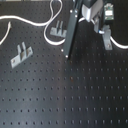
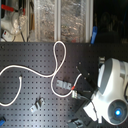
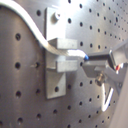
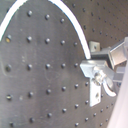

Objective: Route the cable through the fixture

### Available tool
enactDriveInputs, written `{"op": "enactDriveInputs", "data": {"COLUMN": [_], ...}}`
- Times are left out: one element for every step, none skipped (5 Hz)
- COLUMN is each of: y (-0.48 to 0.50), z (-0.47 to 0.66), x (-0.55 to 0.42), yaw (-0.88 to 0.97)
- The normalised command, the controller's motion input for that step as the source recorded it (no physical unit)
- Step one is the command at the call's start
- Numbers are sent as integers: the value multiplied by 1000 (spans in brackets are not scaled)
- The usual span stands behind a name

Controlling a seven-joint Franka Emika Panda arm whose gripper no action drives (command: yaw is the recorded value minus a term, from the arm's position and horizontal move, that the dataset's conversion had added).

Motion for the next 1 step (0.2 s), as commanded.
{"op": "enactDriveInputs", "data": {"y": [171], "z": [0], "x": [-181], "yaw": [217]}}
